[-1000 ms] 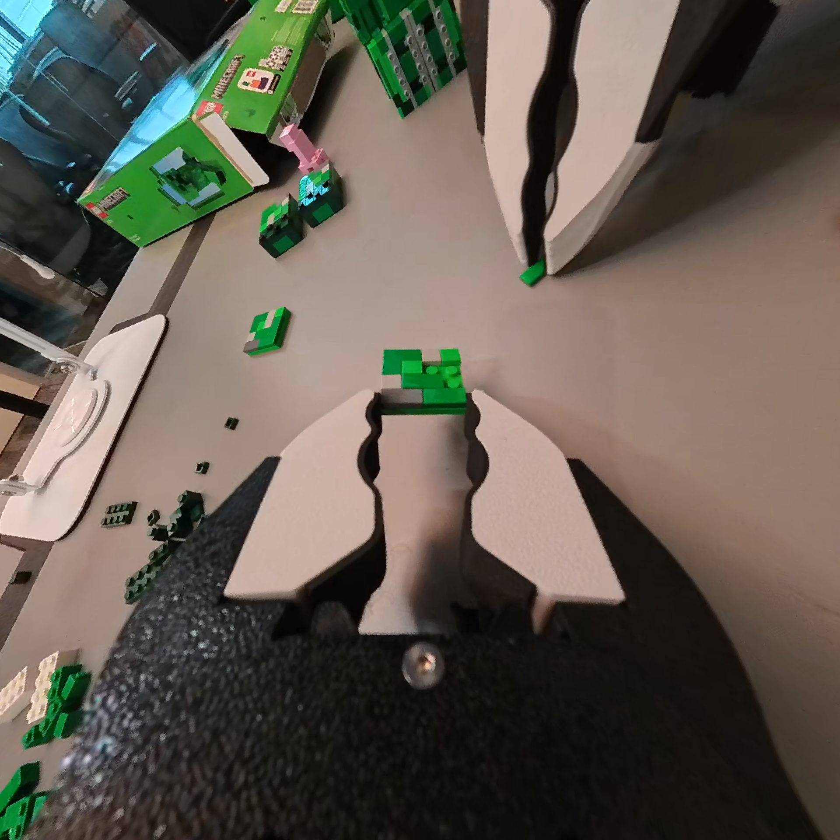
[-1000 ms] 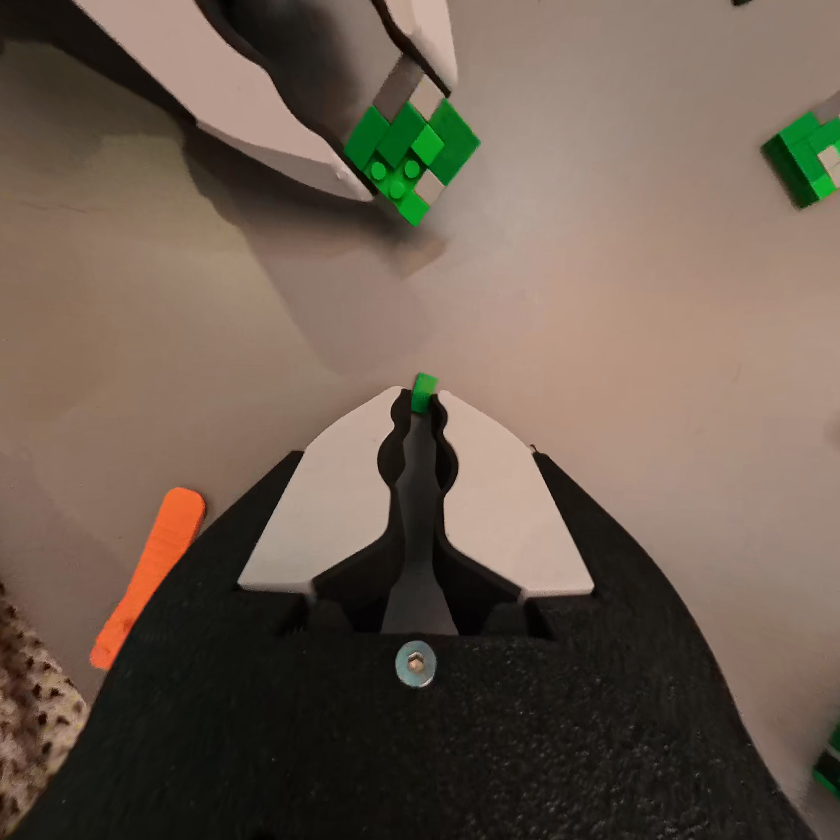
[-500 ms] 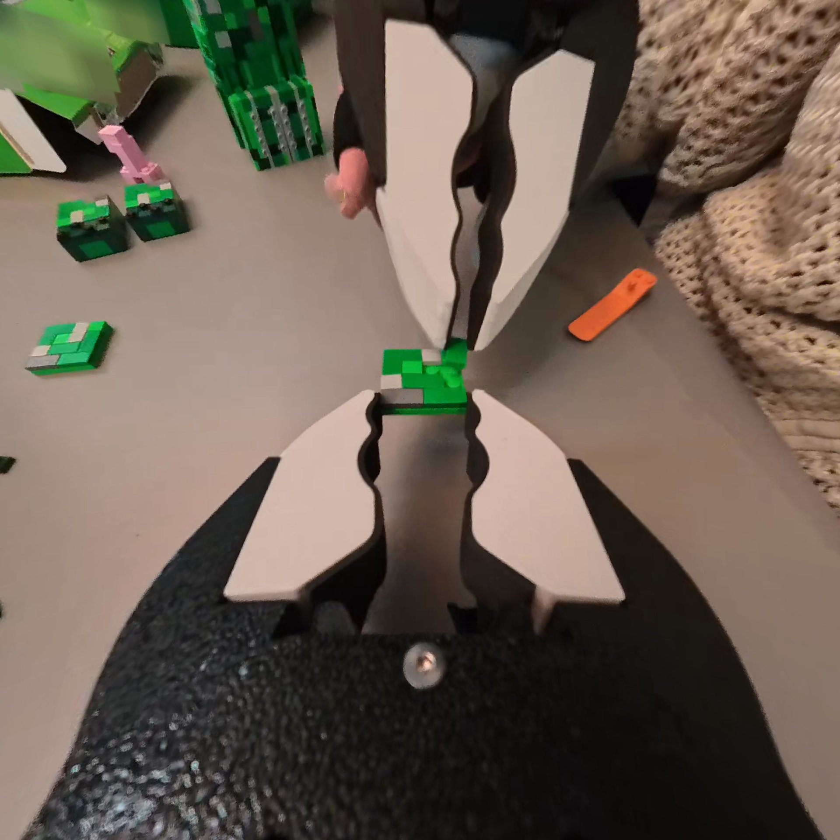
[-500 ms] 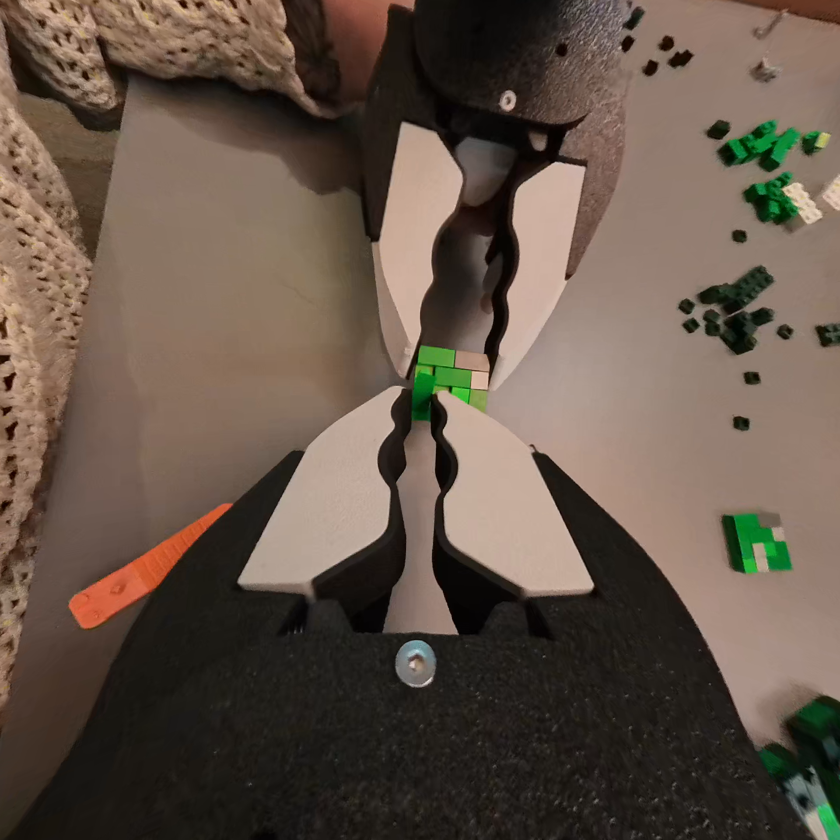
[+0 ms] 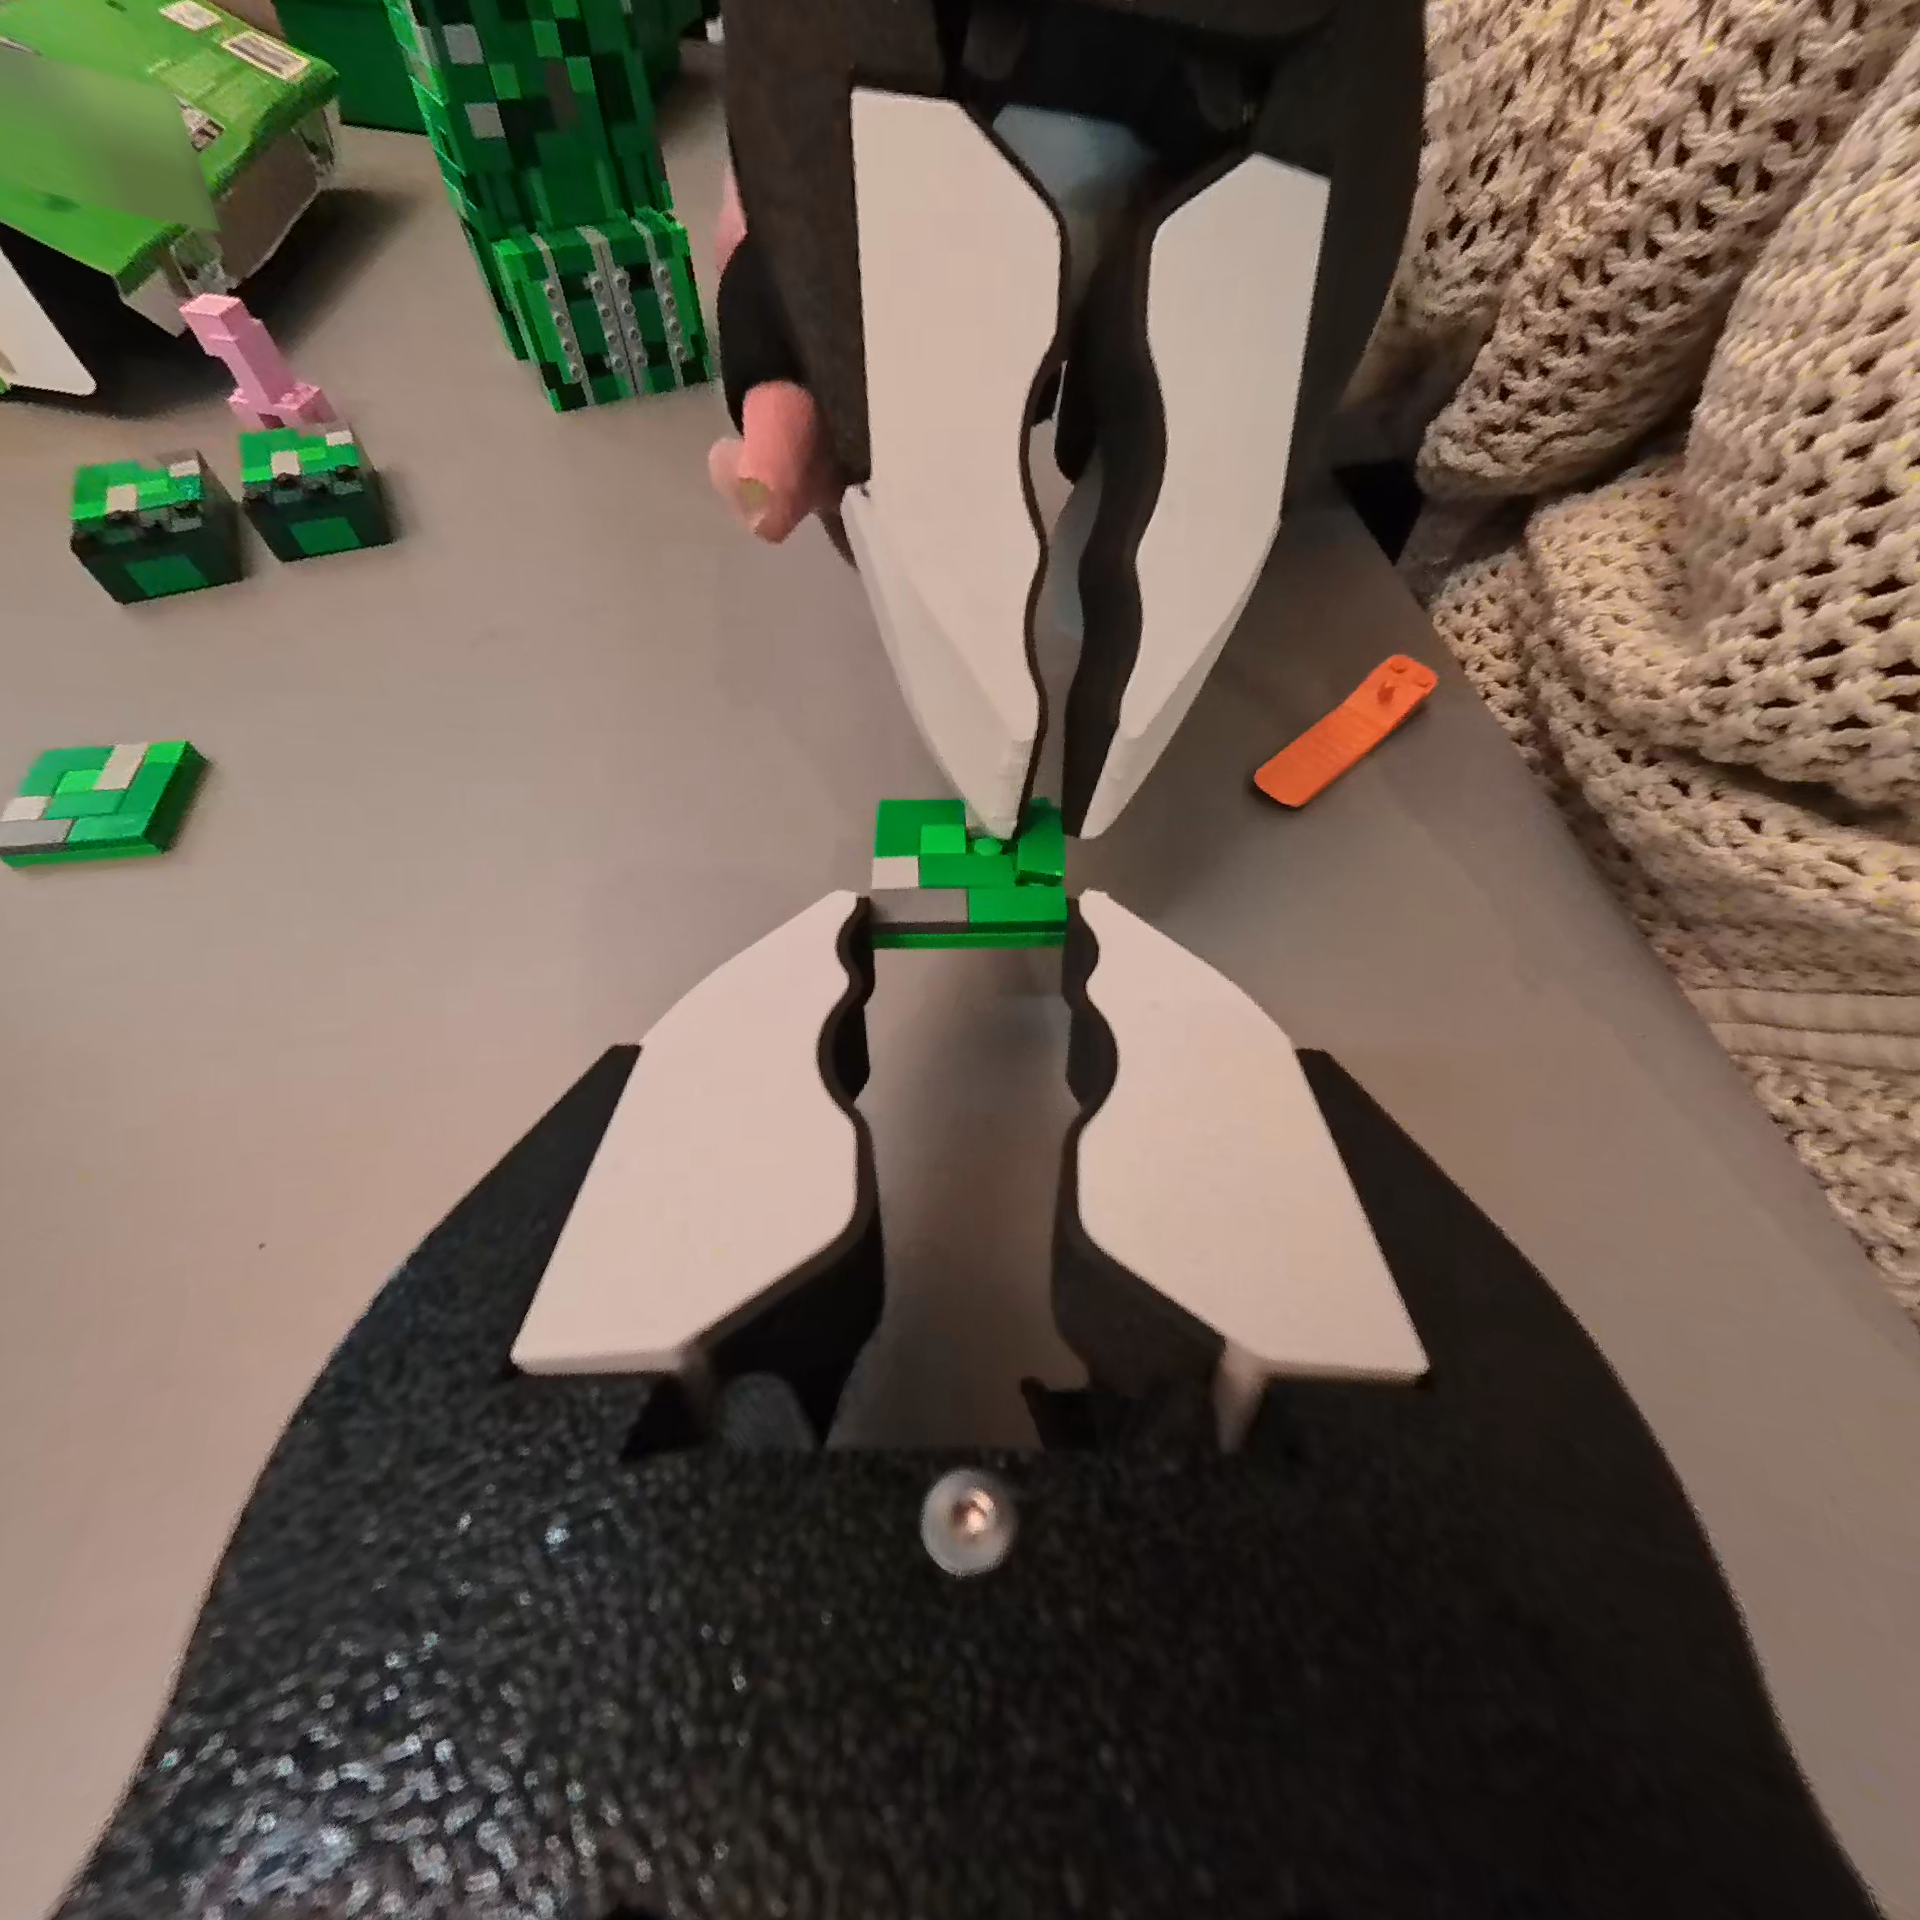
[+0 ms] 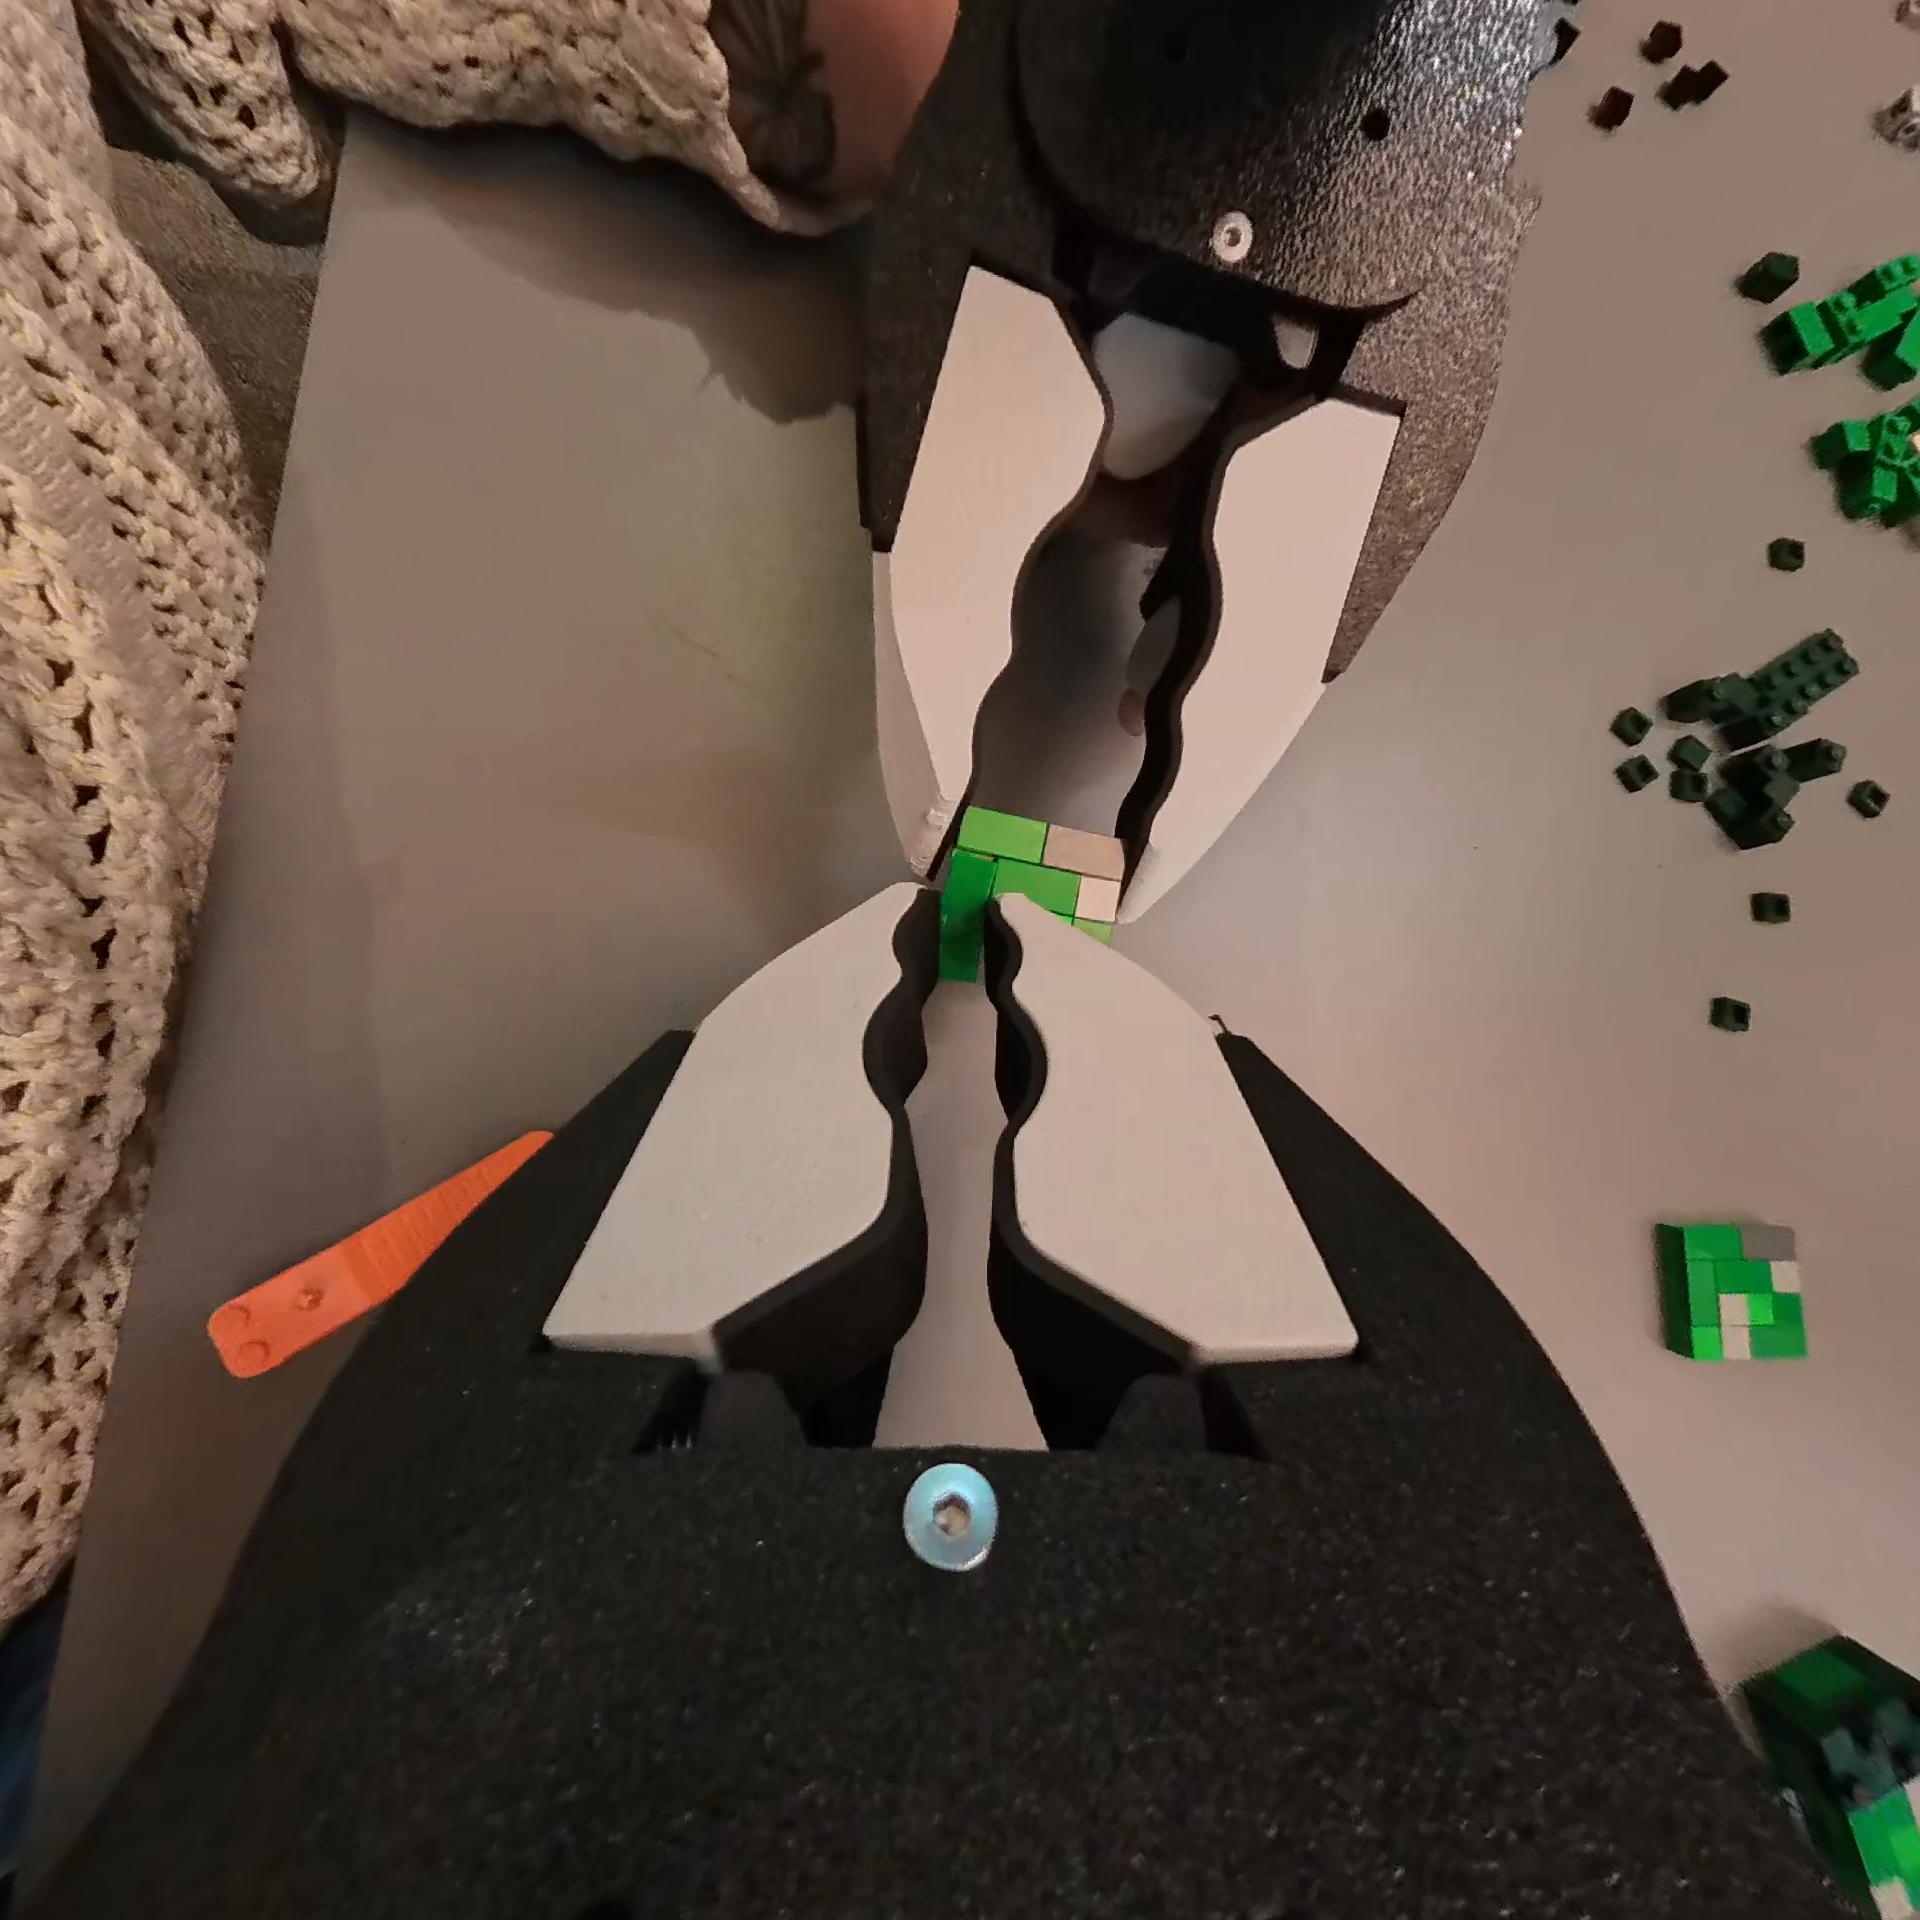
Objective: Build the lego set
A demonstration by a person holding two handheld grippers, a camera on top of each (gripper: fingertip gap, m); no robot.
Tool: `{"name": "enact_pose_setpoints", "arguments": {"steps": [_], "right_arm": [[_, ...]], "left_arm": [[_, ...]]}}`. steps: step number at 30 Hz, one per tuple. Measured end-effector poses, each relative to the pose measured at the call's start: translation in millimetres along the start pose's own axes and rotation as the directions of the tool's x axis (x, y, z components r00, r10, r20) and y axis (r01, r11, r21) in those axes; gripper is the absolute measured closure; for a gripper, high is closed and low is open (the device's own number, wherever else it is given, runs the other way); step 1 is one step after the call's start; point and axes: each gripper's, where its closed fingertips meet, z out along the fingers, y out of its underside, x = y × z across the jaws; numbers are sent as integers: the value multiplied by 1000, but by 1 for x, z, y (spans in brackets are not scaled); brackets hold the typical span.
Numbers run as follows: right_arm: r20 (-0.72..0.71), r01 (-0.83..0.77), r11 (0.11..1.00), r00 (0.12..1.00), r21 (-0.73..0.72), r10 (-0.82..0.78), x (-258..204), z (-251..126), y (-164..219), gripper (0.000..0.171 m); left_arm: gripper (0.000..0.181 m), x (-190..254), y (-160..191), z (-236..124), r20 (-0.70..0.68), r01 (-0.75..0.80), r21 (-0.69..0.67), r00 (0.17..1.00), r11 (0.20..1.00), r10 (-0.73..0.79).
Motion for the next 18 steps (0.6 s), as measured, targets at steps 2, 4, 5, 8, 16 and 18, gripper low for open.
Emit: {"name": "enact_pose_setpoints", "arguments": {"steps": [2, 4, 5, 8, 16, 18], "right_arm": [[-6, 7, 1000, 1000, -7, -7, 1, 0, -1, 163], [-10, 18, 1000, 1000, -18, -19, 1, 1, 0, 163], [-11, 21, 1000, 1000, -23, -21, 1, 1, 0, 163], [-14, 22, 999, 1000, -26, -23, 1, 1, 1, 163], [-59, 42, 999, 997, -34, -44, 5, -1, 4, 157], [-102, 45, 999, 994, -27, -48, 7, -3, 4, 152]], "left_arm": [[147, 0, 0, 0, 1, 1, -1, 1000, 1000, -1], [147, 0, 0, 0, 0, 2, -3, 1000, 1000, -2], [147, 0, 0, 0, 0, 2, -4, 1000, 1000, -2], [147, -1, 0, 1, 1, 4, -5, 1000, 1000, -4], [147, -3, 0, 0, 10, 19, -2, 1000, 1000, -19], [147, -7, -1, -1, 27, 37, 9, 999, 999, -38]]}}
